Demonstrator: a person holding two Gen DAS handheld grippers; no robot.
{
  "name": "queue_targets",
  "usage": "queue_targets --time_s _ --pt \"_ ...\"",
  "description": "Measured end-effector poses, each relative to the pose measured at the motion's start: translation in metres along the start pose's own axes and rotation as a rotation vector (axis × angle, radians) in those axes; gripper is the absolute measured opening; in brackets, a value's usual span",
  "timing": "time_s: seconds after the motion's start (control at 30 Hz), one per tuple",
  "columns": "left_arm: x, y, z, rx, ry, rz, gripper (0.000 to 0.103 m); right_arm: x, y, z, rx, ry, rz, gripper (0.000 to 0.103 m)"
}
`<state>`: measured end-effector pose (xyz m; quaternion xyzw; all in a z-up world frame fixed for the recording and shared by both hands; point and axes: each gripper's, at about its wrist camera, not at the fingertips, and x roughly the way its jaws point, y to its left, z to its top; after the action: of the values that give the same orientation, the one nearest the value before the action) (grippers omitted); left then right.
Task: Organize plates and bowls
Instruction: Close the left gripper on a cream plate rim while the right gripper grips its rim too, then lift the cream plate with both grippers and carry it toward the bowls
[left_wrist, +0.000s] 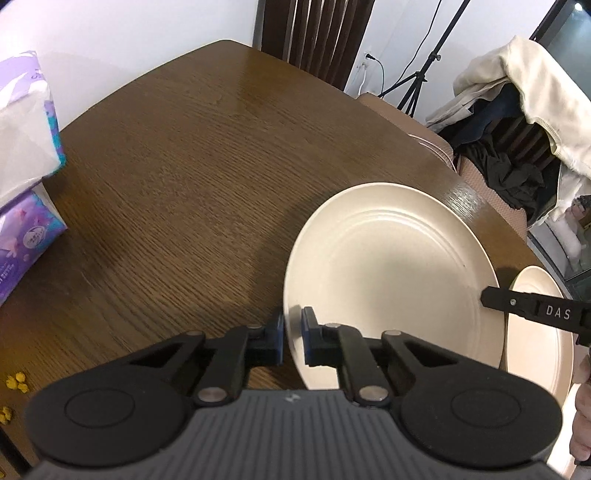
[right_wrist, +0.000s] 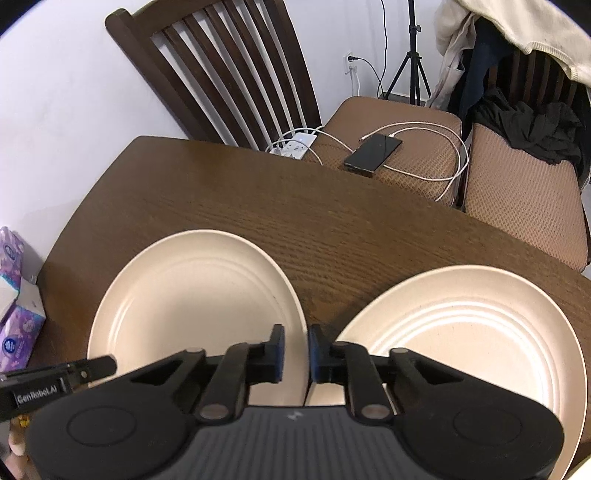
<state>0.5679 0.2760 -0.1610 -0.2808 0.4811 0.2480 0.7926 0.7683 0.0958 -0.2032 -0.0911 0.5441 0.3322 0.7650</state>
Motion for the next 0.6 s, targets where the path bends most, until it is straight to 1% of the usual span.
queue_targets --time_s 0.1,0.3,0.47,0.6 --pt "0.0 -0.001 -0.001 -0.001 0.002 0.003 0.01 -0.001 0.001 -0.003 0.0 -0.006 -0.009 0.004" --pt "-0.005 0.0 -0.001 0.009 -0.009 0.015 0.01 -0.002 0.009 -0.009 -0.02 -0.015 -0.03 0.004" --pt "-0.014 0.005 -0.003 0.017 -0.03 0.017 0.01 -0.008 0.013 -0.011 -0.025 -0.031 -0.019 0.004" --pt "-0.023 0.01 -0.003 0.006 -0.035 0.005 0.01 -0.014 0.019 -0.013 -0.03 -0.041 -0.017 0.004"
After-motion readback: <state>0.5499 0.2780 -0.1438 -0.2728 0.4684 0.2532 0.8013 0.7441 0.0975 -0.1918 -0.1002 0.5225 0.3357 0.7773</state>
